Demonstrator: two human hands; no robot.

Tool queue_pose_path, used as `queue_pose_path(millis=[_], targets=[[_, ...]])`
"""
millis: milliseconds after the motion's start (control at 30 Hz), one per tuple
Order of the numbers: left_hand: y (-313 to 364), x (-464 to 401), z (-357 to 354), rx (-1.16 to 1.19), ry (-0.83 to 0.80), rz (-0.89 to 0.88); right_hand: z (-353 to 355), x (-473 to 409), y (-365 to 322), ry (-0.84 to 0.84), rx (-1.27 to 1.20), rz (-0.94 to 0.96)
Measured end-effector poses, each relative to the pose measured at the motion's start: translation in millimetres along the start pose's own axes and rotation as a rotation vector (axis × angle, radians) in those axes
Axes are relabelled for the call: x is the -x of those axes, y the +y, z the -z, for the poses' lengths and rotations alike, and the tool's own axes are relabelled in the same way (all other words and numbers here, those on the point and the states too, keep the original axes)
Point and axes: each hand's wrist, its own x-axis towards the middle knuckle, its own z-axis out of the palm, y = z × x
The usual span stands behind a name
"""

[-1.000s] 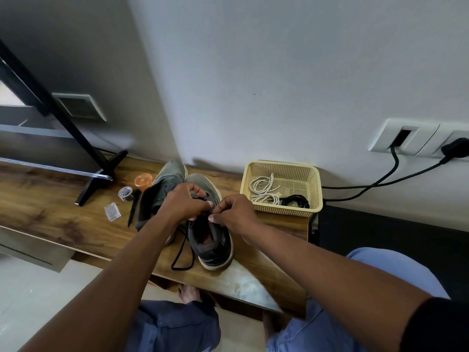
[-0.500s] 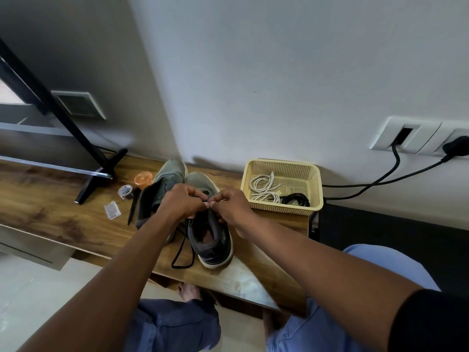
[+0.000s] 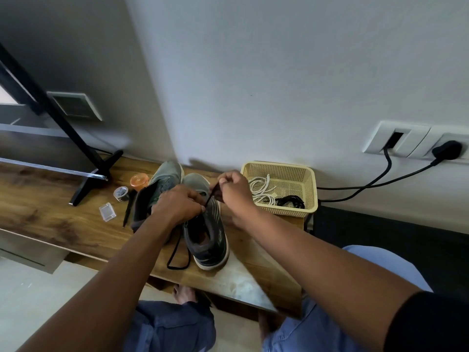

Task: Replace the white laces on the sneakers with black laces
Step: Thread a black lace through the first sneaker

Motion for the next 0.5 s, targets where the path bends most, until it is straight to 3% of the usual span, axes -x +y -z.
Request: queue_pose_path(millis=[100,167,500], targets=[[1,3,1,0.012,0.004,-0.014,6,-5,-17,-0.032,-0.229,-0.048],[2,2,0,0.026,0.017,-0.035,10,-7,-19,-0.064,-0.154,-0.040],[-2,1,2,-0.029,-0.097,-0.130,6,2,-13,-0.436,1.244,0.483]])
